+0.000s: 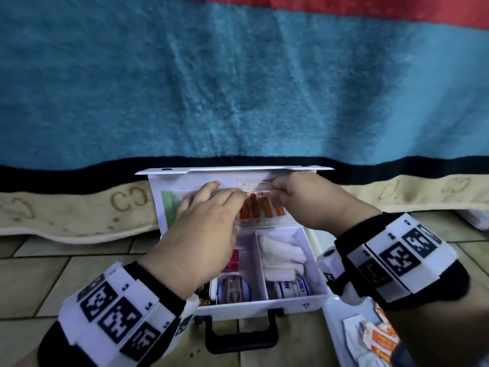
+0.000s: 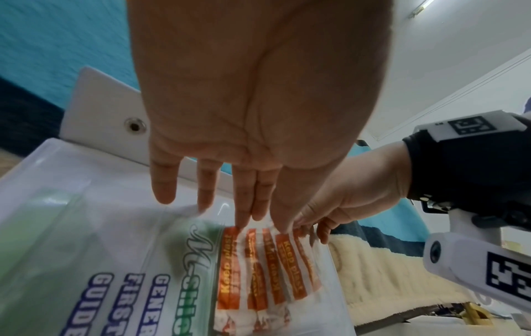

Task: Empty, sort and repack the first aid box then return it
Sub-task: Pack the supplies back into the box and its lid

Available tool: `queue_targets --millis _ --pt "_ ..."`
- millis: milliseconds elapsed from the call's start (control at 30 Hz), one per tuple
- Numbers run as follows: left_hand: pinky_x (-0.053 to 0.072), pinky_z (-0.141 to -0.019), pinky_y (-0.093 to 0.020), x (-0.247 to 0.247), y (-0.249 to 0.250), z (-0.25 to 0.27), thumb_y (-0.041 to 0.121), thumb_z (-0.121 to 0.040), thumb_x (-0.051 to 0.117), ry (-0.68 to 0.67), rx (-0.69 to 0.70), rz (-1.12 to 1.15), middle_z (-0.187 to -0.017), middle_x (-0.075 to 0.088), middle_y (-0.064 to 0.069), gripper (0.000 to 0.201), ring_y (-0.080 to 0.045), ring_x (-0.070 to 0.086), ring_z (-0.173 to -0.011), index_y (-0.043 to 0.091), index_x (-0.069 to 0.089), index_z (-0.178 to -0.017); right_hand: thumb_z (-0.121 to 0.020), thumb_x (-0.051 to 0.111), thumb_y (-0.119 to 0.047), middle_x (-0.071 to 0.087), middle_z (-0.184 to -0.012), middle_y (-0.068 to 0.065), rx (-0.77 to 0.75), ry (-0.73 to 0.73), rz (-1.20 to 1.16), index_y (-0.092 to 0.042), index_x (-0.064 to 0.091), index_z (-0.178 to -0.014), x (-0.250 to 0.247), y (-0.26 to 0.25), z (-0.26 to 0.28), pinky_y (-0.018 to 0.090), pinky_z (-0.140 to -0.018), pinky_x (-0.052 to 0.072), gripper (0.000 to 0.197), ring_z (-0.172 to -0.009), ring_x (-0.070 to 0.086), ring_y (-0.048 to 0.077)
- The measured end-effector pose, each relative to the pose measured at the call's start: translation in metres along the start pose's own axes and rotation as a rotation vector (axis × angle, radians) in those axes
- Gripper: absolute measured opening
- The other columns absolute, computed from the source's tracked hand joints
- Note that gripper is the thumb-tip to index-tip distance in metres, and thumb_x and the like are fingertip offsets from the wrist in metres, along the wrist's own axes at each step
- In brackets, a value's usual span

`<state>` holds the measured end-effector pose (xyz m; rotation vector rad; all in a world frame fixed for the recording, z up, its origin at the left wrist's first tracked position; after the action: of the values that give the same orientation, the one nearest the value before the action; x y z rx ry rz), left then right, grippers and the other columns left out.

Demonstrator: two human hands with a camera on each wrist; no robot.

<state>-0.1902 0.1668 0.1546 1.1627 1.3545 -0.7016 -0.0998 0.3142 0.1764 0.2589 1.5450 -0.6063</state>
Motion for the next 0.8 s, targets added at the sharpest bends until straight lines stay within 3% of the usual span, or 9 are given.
queue_targets --millis 67,133,300,400,633,800 --pt "0.009 -0.116 -0.035 -0.001 0.0 0.0 0.027 -0.098 0.041 0.001 -0.003 0.002 -0.151 0.02 0.02 0.052 -0.01 0.001 -0.144 0.034 0.018 -0.144 -0.094 0.043 -0.027 0.064 -0.09 0.003 0.034 0.046 -0.083 -0.026 0.061 -0.088 0.001 -0.001 0.001 0.035 -0.081 0.049 0.019 -0.091 0.06 0.027" --pt "0.009 -0.115 -0.035 -0.001 0.001 0.0 0.028 -0.098 0.041 -0.002 -0.003 -0.002 -0.151 0.018 0.021 0.053 -0.01 0.001 -0.144 0.034 0.017 -0.145 -0.091 0.041 -0.022 0.066 -0.101 0.004 0.07 0.071 -0.132 -0.027 0.061 -0.103 0.001 -0.002 0.002 0.034 -0.082 0.048 0.024 -0.097 0.06 0.028" --pt "0.01 -0.115 -0.037 -0.001 0.001 0.0 0.028 -0.097 0.042 -0.007 -0.007 -0.023 -0.151 0.018 0.021 0.054 -0.011 0.002 -0.144 0.033 0.017 -0.144 -0.089 0.043 -0.023 0.067 -0.093 0.007 0.109 0.12 -0.137 -0.02 0.063 -0.094 0.005 -0.003 -0.001 0.031 -0.078 0.047 0.02 -0.092 0.061 0.032" --pt "0.011 -0.115 -0.038 -0.001 0.002 -0.001 0.028 -0.096 0.044 -0.008 -0.011 -0.026 -0.151 0.019 0.02 0.056 -0.011 0.003 -0.144 0.033 0.017 -0.145 -0.091 0.044 -0.031 0.069 -0.091 0.006 0.119 0.176 -0.16 -0.022 0.064 -0.096 0.009 -0.002 -0.001 0.036 -0.083 0.049 0.022 -0.091 0.061 0.031" --pt "0.011 -0.115 -0.038 0.0 0.001 -0.001 0.028 -0.095 0.046 0.001 -0.012 -0.031 -0.151 0.02 0.021 0.058 -0.01 0.003 -0.144 0.035 0.017 -0.145 -0.09 0.05 -0.038 0.07 -0.084 0.0 0.113 0.25 -0.228 -0.025 0.061 -0.086 0.013 0.001 -0.002 0.03 -0.074 0.044 0.017 -0.085 0.061 0.024" --pt "0.013 -0.114 -0.039 -0.001 0.001 -0.001 0.03 -0.095 0.048 -0.004 -0.013 -0.035 -0.151 0.02 0.021 0.058 -0.01 0.004 -0.144 0.035 0.018 -0.144 -0.085 0.052 -0.029 0.067 -0.072 0.0 0.12 0.274 -0.245 -0.021 0.063 -0.075 0.011 0.002 -0.003 0.03 -0.07 0.05 0.017 -0.077 0.062 0.023"
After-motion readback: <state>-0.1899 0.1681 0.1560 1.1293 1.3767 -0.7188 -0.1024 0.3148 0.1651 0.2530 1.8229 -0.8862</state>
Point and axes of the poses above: each hand's wrist, its own z-axis away from the middle knuckle, its own x-axis out of the palm, y = z × x, the point moved 2 cm from there along -z, towards the middle knuckle
